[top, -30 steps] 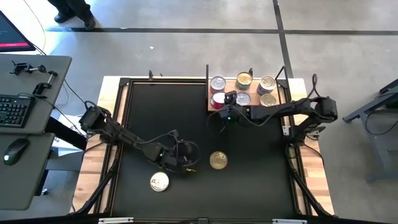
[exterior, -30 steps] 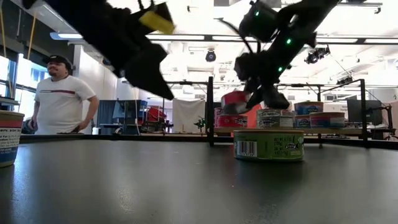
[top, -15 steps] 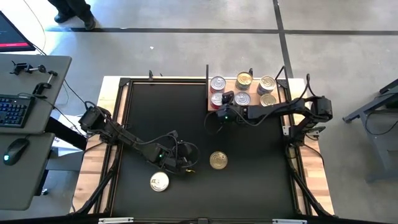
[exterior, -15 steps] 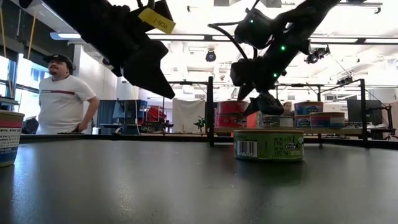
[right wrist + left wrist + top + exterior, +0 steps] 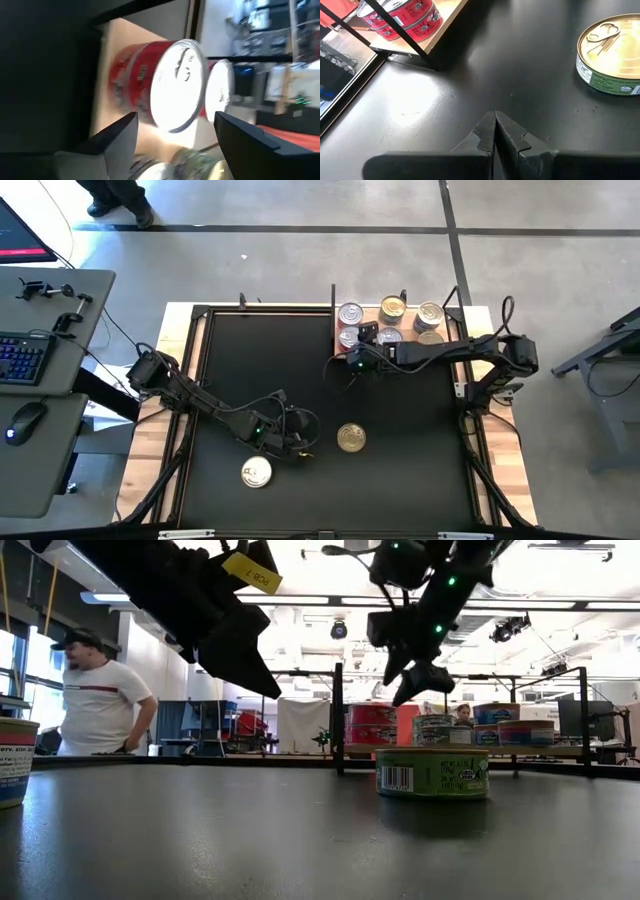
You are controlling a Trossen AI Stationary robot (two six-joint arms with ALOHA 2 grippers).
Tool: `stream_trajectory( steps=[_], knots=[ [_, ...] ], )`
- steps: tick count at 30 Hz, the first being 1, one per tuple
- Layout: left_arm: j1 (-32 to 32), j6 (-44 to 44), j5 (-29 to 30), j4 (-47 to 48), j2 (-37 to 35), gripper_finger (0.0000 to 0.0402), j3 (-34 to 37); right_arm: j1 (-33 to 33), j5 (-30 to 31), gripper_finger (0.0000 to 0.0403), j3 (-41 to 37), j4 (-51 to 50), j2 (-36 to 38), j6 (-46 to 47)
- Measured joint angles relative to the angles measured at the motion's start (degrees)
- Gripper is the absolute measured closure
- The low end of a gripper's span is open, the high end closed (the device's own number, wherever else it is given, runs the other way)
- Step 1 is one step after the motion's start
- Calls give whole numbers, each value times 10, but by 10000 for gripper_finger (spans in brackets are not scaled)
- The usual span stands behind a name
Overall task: Stack canned seafood by type on shelf
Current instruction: Stack the green tuna can on top of the bottom green tuna can on the shelf
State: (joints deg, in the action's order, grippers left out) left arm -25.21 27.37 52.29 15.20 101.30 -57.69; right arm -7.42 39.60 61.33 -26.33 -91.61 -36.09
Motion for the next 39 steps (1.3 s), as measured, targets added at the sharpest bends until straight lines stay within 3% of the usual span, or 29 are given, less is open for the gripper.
stream_trajectory(
  steps=[4,11,19,27,34,39],
  knots=[
    [-3,0,0,0,0,401,0,1,-41,154,4,-47,31,67],
    [-20,9,0,-1,0,401,0,9,-117,176,-88,-38,179,168],
    [-47,8,-11,-13,0,401,0,124,-142,178,-264,66,314,312],
    [-53,-123,-160,-142,10,401,0,297,-135,178,-383,253,290,424],
    [-34,-310,-195,-318,66,398,-3,405,-86,178,-368,301,225,490],
    [10,-331,-288,-324,103,359,-39,457,-74,178,-350,295,214,529]
  ],
)
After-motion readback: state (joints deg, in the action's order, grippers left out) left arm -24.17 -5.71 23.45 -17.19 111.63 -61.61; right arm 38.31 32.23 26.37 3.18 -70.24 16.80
